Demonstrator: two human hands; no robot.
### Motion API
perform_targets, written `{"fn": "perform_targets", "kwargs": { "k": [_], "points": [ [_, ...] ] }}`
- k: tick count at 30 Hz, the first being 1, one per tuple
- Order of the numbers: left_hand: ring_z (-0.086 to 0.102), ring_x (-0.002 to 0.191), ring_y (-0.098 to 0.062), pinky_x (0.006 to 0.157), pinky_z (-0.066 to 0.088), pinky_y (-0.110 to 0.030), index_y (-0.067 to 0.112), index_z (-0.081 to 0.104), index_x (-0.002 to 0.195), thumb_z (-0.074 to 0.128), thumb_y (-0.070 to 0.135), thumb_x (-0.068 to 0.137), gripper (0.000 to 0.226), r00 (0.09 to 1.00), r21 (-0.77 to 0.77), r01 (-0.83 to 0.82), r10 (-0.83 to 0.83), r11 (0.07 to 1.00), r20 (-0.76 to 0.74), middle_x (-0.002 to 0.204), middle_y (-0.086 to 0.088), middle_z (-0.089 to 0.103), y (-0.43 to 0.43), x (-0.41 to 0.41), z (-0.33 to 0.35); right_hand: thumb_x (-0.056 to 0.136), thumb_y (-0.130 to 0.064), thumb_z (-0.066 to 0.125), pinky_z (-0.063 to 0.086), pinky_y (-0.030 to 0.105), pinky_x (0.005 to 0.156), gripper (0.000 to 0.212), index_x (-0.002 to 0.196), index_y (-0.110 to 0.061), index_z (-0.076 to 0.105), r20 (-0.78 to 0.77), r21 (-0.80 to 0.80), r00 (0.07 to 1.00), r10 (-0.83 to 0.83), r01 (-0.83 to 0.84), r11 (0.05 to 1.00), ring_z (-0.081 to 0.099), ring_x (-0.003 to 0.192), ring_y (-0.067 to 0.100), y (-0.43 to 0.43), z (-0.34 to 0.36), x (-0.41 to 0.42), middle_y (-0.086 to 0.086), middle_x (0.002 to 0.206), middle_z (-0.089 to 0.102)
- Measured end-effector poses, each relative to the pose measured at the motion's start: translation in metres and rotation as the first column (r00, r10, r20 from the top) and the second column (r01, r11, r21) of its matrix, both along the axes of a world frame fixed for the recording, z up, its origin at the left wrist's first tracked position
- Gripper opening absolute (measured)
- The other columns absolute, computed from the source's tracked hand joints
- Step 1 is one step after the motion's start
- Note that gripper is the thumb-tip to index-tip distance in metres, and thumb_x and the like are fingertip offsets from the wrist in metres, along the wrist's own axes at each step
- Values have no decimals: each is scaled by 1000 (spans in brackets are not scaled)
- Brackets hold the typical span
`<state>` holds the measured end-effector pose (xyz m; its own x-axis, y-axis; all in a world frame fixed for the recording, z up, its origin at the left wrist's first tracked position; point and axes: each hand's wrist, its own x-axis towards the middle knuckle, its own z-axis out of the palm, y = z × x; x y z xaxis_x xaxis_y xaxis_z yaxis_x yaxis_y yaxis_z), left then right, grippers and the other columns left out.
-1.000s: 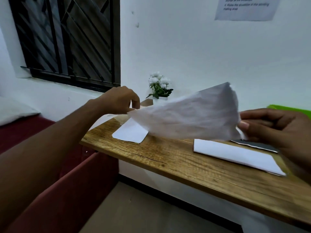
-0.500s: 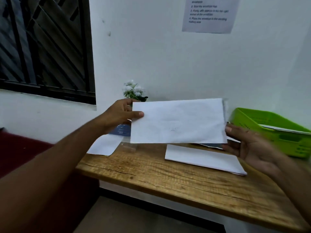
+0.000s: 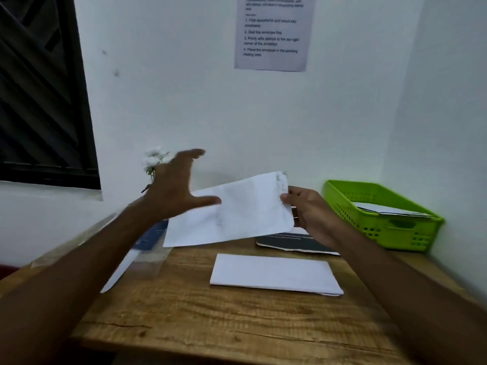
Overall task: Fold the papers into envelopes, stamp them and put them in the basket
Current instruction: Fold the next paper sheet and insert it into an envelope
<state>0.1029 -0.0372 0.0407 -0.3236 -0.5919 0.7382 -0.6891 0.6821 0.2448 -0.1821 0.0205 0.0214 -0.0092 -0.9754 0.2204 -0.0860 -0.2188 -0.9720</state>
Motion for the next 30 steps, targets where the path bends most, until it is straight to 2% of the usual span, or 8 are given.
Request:
{"fn": "perform_targets", "kwargs": {
  "k": [1, 3, 6, 11, 13, 16, 20, 30],
  "points": [
    [43, 128, -14, 110, 27, -31, 20, 30, 143, 64, 83, 50, 118, 989, -25, 21, -18, 999, 145, 143, 3, 40, 0, -14, -1, 99, -12, 50, 56, 35, 73, 23, 113, -11, 68, 2, -13, 1000, 8, -8, 1000, 68, 87, 25, -4, -2, 2, 11, 108, 73],
    [25, 140, -13, 117, 11, -50, 22, 14, 149, 59, 88, 48, 129, 927, -13, 30, -23, 999, 373, 153, 4, 26, 1, -44, -6, 98, -10, 50, 57, 35, 73, 25, 118, -10, 66, 14, -41, 1000, 22, -22, 999, 69, 89, 24, -9, -9, 3, 12, 109, 73],
    [17, 143, -17, 115, -1, -57, 18, -2, 151, 63, 83, 54, 133, 863, -25, 36, -18, 999, 505, 156, 0, 19, -5, -78, -19, 96, -4, 52, 58, 36, 72, 27, 120, -10, 63, 60, -71, 998, 12, -7, 997, 70, 90, 24, -13, -19, -3, 10, 106, 73],
    [21, 142, -22, 112, 4, -63, 9, 0, 152, 56, 83, 53, 136, 847, -209, 38, 79, 977, 525, 155, -6, 21, -12, -98, -38, 91, 6, 54, 57, 44, 80, 30, 115, -9, 64, 110, -107, 993, 42, -30, 994, 71, 91, 27, -19, -28, -20, 11, 104, 74],
    [23, 141, -23, 111, 6, -64, 7, 2, 152, 55, 82, 53, 135, 849, -254, 56, 88, 965, 521, 154, -7, 23, -13, -100, -45, 91, 8, 52, 57, 42, 78, 32, 112, -11, 65, 124, -112, 991, 58, -44, 993, 71, 89, 24, -19, -29, -23, 9, 102, 75],
    [29, 136, -23, 112, 10, -62, 8, 6, 152, 58, 76, 54, 130, 871, -251, 59, 73, 966, 486, 147, -8, 32, -13, -98, -46, 90, 14, 45, 59, 32, 68, 38, 111, -11, 65, 160, -120, 978, 134, -115, 986, 72, 80, 18, -20, -28, -24, 6, 94, 76],
    [30, 135, -22, 114, 10, -59, 11, 8, 152, 58, 77, 55, 127, 883, -213, 82, 28, 974, 468, 147, -7, 32, -12, -87, -40, 86, 10, 54, 60, 33, 68, 32, 110, -9, 65, 176, -131, 963, 202, -180, 975, 73, 79, 19, -18, -24, -23, 9, 95, 76],
    [34, 133, -24, 114, 10, -57, 11, 12, 151, 55, 78, 56, 125, 861, -217, 91, 33, 972, 508, 141, -8, 36, 1, -87, -40, 76, 4, 71, 57, 26, 62, 29, 100, -13, 71, 89, -146, 995, 55, -41, 988, 73, 81, 15, -13, -31, -17, 3, 91, 77]
  ]
}}
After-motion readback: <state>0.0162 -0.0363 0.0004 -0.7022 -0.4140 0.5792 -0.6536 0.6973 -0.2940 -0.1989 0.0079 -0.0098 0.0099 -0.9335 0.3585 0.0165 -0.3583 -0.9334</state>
